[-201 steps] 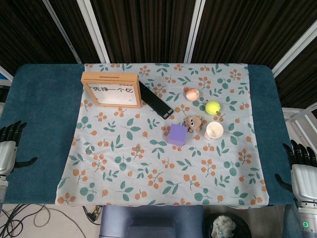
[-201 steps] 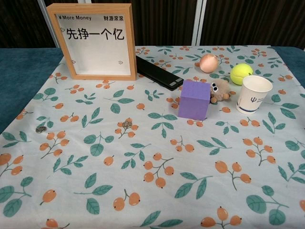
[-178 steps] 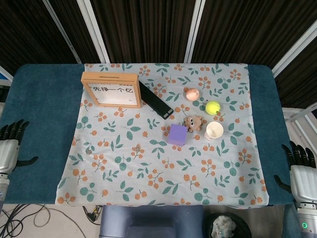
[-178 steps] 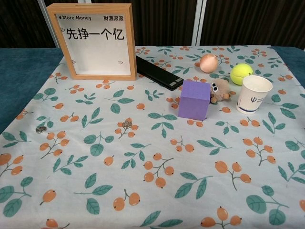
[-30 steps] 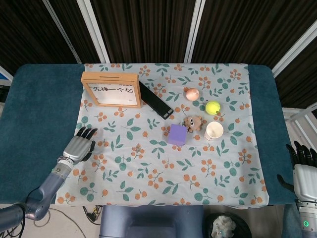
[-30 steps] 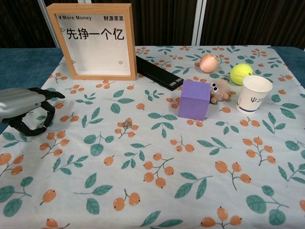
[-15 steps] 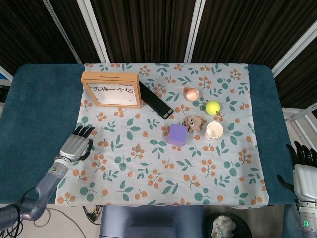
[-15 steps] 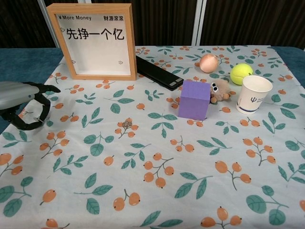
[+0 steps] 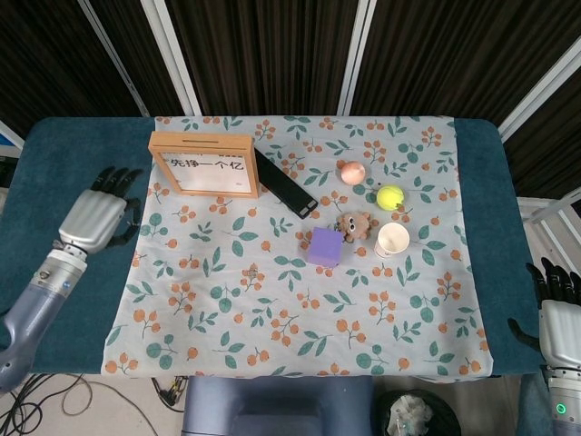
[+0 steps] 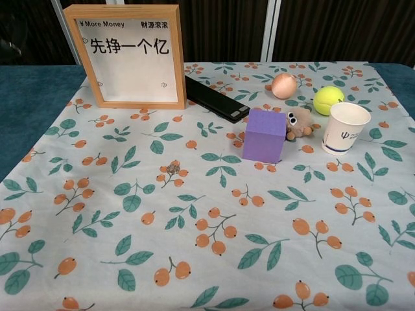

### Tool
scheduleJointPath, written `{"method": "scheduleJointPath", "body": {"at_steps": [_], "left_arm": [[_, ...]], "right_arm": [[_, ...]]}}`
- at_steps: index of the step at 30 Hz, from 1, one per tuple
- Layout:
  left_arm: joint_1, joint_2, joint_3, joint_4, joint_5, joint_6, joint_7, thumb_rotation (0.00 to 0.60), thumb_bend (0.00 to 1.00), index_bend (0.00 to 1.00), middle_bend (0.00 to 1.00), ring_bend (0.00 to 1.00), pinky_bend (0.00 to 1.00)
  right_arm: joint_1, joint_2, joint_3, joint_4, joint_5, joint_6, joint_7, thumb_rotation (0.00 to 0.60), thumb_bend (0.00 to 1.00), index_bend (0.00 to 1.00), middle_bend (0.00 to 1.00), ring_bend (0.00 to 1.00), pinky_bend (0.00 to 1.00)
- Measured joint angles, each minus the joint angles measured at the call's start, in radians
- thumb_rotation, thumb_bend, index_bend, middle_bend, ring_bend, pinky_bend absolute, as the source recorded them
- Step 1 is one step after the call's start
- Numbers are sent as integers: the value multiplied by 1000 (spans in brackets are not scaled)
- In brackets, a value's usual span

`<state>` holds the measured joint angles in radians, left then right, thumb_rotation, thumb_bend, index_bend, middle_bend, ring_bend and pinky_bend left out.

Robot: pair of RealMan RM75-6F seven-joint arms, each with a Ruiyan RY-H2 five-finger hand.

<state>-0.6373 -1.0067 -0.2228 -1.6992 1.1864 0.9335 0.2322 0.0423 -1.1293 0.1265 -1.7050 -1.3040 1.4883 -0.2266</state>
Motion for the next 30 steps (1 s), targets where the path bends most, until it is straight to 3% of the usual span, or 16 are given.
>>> {"method": "scheduleJointPath", "body": {"at_steps": [7,12,22,30], "left_arm": [[-147,129,-96,-22,-212,-257,-50,600,621,624,38,0,0],[-310,161,-106,71,-387,-447,-42,600,620,624,38,0,0],[-591,59,8,445,-593,-663,-19,600,621,634,39,0,0],[-701,-107,106,739,-638,-802,-65,600,621,632,38,0,0]], "right_arm": [[4,-5,3,2,7,-6,-3,600,263,134,26,0,0],[5,-4,3,-1,9,-11,6,600,264,134,27,0,0],[-2,-15,12,28,-8,27,19,600,263,134,27,0,0],[-6,-28,20,41,14,39,-10,600,263,134,27,0,0]]}}
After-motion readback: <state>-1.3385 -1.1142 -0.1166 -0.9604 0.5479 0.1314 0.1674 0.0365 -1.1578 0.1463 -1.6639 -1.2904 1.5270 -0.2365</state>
